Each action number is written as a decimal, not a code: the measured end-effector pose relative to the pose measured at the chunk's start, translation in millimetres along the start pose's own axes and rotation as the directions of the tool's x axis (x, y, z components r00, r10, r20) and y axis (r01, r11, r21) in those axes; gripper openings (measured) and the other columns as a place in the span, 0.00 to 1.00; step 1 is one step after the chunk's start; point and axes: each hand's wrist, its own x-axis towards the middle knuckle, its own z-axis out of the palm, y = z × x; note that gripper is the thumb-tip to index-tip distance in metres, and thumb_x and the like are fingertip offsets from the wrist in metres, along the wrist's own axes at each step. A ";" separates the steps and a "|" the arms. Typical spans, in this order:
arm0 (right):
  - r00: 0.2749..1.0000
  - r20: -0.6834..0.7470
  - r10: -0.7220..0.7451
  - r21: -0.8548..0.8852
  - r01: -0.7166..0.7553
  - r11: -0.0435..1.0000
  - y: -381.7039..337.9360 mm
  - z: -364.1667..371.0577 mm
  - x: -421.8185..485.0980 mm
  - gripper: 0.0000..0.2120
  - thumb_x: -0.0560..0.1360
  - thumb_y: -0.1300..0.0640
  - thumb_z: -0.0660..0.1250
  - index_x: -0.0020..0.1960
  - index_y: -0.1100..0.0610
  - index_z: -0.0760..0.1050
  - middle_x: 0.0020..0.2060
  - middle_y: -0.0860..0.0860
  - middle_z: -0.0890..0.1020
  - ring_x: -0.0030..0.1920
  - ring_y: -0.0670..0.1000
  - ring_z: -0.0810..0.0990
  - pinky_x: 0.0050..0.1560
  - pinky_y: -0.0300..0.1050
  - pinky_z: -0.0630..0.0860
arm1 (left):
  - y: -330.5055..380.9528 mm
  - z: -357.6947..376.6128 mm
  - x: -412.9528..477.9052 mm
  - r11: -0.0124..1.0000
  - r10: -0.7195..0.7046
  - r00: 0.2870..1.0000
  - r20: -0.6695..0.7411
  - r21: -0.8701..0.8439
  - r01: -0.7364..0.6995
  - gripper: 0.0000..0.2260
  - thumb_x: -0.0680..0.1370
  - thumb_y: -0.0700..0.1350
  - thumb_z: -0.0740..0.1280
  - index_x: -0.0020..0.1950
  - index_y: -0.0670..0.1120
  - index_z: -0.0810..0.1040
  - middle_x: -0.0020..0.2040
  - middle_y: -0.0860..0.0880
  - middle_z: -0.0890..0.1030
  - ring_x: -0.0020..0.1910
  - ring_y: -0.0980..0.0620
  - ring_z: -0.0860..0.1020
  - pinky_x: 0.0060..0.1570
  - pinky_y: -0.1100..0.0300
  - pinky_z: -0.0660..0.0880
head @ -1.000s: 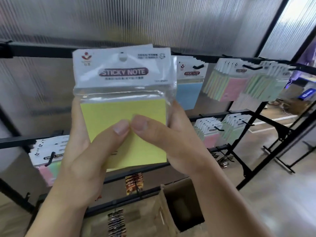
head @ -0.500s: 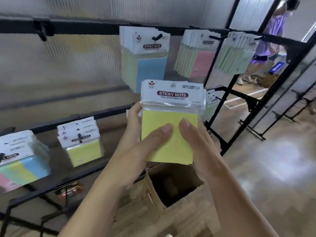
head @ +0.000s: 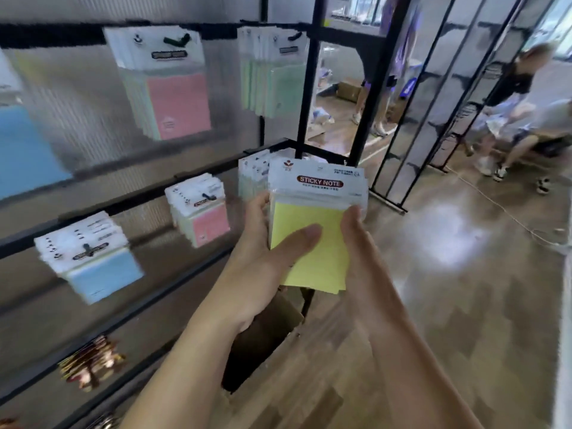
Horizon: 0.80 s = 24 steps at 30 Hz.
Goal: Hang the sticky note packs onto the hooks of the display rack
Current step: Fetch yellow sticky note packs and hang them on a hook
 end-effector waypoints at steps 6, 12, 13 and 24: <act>0.989 -0.139 0.045 -0.089 -0.057 0.994 -15.6 -115.6 21.8 0.24 0.73 0.30 0.54 0.62 0.39 0.73 0.59 0.43 0.81 0.62 0.47 0.77 0.67 0.59 0.69 | -31.8 104.0 66.0 0.998 -0.048 0.993 0.109 -0.025 0.051 0.23 0.72 0.51 0.70 0.66 0.57 0.70 0.56 0.55 0.83 0.53 0.56 0.82 0.44 0.64 0.78; 0.966 -0.221 0.134 -0.100 -0.159 0.982 -28.4 -217.2 43.2 0.23 0.69 0.32 0.53 0.59 0.37 0.74 0.52 0.43 0.83 0.51 0.45 0.82 0.47 0.45 0.78 | -53.5 191.3 123.0 0.988 -0.116 0.975 0.187 -0.076 0.132 0.28 0.70 0.49 0.75 0.67 0.51 0.69 0.53 0.52 0.84 0.46 0.57 0.84 0.36 0.67 0.78; 0.964 -0.227 0.135 -0.103 -0.162 0.981 -31.2 -229.3 47.5 0.25 0.68 0.32 0.53 0.60 0.38 0.73 0.50 0.46 0.84 0.46 0.46 0.82 0.36 0.42 0.77 | -56.3 202.9 132.7 0.987 -0.121 0.972 0.202 -0.080 0.139 0.28 0.69 0.49 0.73 0.67 0.50 0.69 0.51 0.52 0.84 0.44 0.57 0.84 0.35 0.67 0.77; 0.914 -0.405 0.017 -0.104 -0.065 0.992 -40.2 -367.8 139.8 0.21 0.75 0.33 0.57 0.61 0.42 0.75 0.54 0.47 0.83 0.53 0.50 0.82 0.43 0.45 0.79 | -101.3 309.0 282.7 0.992 -0.116 0.918 0.380 -0.009 0.129 0.26 0.71 0.52 0.71 0.67 0.56 0.68 0.54 0.52 0.84 0.51 0.49 0.83 0.46 0.52 0.81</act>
